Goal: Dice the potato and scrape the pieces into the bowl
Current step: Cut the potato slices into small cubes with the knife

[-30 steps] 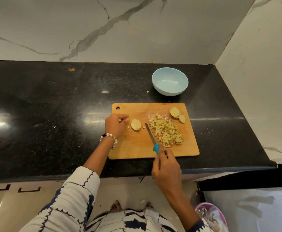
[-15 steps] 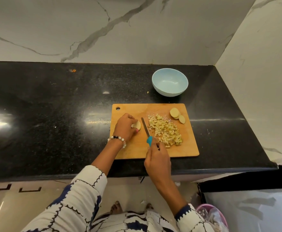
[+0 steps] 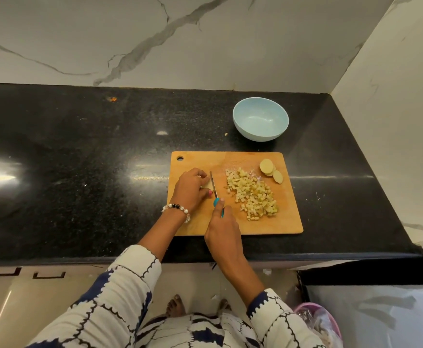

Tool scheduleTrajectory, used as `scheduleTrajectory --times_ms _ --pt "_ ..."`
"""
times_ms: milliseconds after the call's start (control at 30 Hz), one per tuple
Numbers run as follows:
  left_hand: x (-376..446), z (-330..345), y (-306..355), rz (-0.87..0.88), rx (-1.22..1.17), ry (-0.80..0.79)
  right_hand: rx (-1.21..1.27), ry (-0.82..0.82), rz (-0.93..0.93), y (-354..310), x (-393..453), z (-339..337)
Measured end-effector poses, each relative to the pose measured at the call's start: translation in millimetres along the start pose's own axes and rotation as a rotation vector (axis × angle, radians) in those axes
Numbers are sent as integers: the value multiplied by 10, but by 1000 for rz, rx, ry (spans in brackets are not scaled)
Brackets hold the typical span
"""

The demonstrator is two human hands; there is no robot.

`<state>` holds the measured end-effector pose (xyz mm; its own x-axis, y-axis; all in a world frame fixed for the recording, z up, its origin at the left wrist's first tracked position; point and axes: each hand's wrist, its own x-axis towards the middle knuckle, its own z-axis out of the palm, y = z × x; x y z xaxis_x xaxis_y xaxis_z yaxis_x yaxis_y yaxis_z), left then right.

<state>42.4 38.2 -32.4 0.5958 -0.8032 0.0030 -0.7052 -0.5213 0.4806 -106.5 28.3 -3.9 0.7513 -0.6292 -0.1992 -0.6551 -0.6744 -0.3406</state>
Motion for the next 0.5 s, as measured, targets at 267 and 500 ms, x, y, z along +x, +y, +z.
scheduleTrajectory --times_ms 267,500 --pt "-4 4 -28 9 -4 12 -19 -19 12 172 -506 7" --pt "18 -81 -21 -35 -20 -34 42 64 7 0 -175 -266"
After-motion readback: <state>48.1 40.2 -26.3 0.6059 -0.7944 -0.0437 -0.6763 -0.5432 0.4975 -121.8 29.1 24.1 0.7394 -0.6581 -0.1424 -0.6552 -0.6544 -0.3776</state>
